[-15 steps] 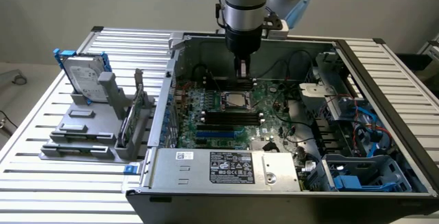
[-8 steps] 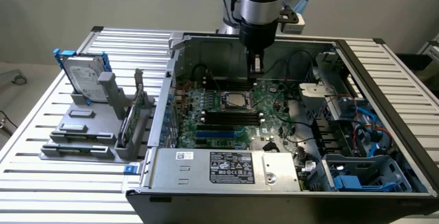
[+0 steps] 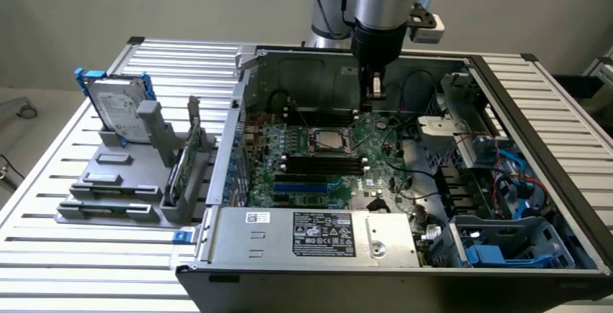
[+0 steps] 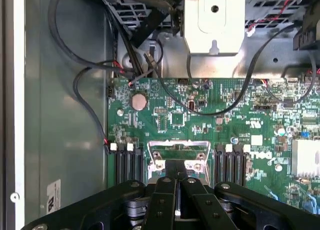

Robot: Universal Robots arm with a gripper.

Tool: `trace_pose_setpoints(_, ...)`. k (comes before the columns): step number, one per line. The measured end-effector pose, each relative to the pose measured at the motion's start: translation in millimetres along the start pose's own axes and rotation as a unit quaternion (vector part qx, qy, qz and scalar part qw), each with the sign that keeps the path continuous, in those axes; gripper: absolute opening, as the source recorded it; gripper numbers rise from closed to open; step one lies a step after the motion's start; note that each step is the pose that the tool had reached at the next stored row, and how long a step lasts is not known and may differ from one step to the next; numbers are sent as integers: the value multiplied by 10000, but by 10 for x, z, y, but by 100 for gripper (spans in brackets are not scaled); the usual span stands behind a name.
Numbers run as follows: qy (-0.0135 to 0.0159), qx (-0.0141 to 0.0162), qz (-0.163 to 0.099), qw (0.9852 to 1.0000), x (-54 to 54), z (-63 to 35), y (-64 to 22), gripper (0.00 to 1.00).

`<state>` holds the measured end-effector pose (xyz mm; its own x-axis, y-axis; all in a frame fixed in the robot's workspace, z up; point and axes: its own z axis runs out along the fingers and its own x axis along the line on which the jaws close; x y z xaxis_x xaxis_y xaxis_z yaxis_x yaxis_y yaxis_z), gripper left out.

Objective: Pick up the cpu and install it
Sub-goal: 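Close the cpu cover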

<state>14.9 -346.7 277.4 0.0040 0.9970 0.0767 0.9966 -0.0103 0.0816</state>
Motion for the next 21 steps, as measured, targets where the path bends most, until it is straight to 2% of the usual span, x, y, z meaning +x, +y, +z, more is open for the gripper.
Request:
trace_pose_setpoints(6, 25, 1, -32, 10000, -1, 15, 182, 11)
trace_pose_setpoints(9, 29, -8, -59, 10000, -1, 20, 237, 11)
trace_pose_setpoints(16, 35, -83, -138, 9999, -5, 71, 290, 11)
trace_pose_setpoints(21, 39, -115, -194, 9997, -10, 136, 305, 11)
